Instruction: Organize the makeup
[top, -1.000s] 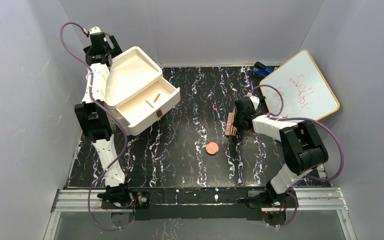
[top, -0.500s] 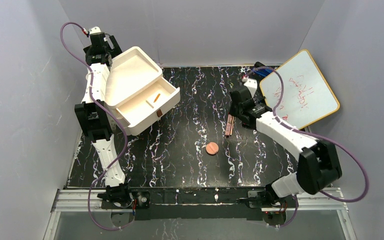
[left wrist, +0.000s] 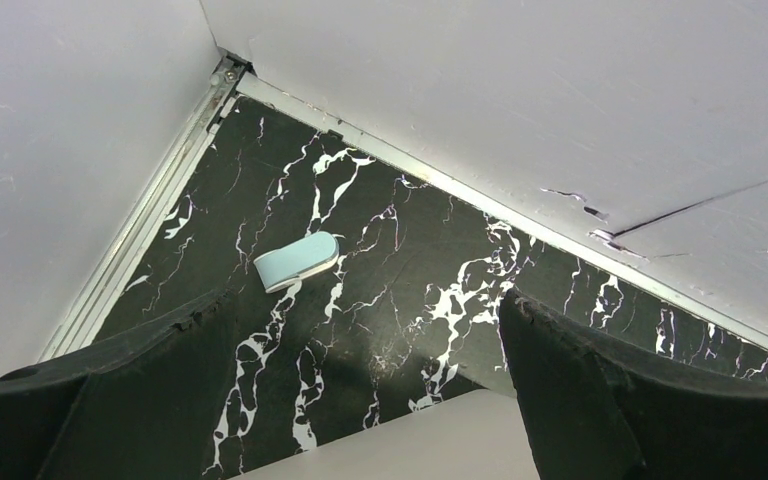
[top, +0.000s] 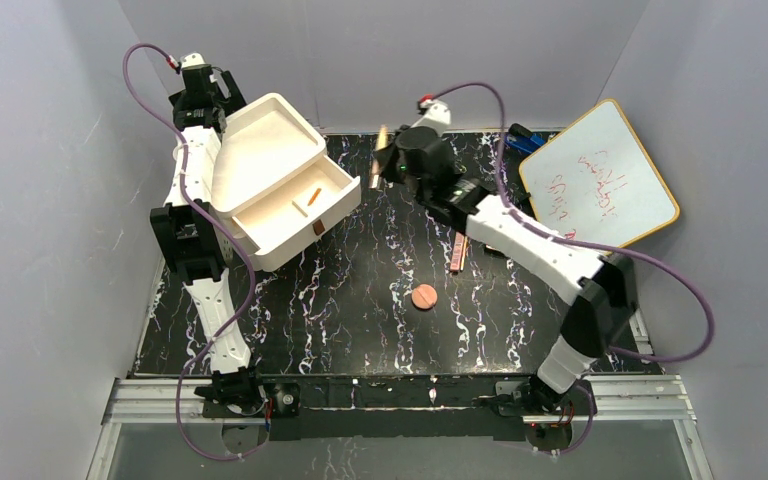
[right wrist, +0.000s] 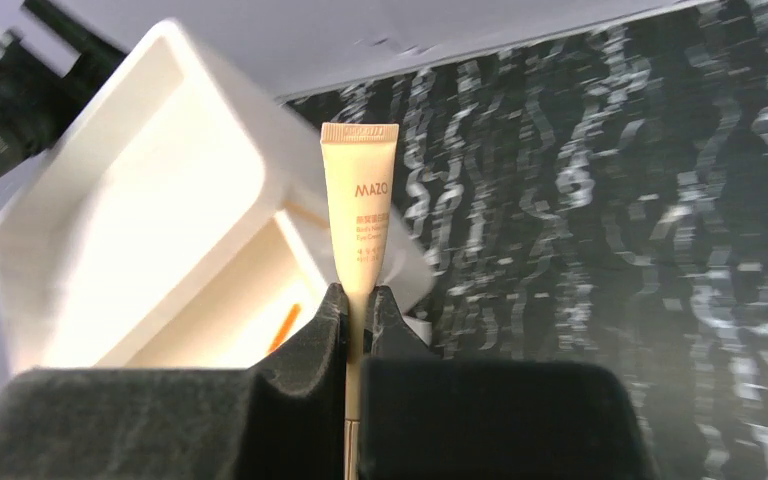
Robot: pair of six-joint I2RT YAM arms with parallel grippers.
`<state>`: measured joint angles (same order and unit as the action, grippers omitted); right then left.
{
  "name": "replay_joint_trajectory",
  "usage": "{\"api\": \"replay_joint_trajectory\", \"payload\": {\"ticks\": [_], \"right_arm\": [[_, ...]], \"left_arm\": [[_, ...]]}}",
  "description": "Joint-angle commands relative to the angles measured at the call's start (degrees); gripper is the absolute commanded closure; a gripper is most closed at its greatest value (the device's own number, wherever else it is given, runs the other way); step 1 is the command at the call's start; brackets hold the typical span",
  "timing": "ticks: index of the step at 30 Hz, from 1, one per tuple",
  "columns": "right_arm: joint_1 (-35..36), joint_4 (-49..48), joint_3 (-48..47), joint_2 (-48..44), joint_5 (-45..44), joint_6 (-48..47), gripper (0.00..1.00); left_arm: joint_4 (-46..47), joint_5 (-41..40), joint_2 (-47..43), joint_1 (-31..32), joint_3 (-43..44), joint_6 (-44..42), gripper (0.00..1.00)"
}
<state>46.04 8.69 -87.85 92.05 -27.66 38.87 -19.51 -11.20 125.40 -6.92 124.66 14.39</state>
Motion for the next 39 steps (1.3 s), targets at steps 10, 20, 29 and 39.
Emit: {"api": "replay_joint_trajectory", "payload": {"ticks": [10,20,29,39], "right_arm": [[12.1,-5.8,-25.4,19.9,1.9,8.5,0.99],[17.1,-11.6,-17.2,19.0,-2.3,13.7,0.98],[20.3,-13.2,-12.1,18.6,-7.1,22.5,0.92],[20.5,-11.9,-17.8,21.2,-4.7,19.5,0.06]], "left_arm": [[-2.8,1.4,0.6,1.5,3.0,-1.3,0.01],[-3.1,2.0,0.8,1.5,3.5,-1.1,0.02],[-3.1,2.4,0.2,1.5,3.5,-0.9,0.02],[-3.1,2.8,0.0,1.5,3.6,-0.8,0.02]]}}
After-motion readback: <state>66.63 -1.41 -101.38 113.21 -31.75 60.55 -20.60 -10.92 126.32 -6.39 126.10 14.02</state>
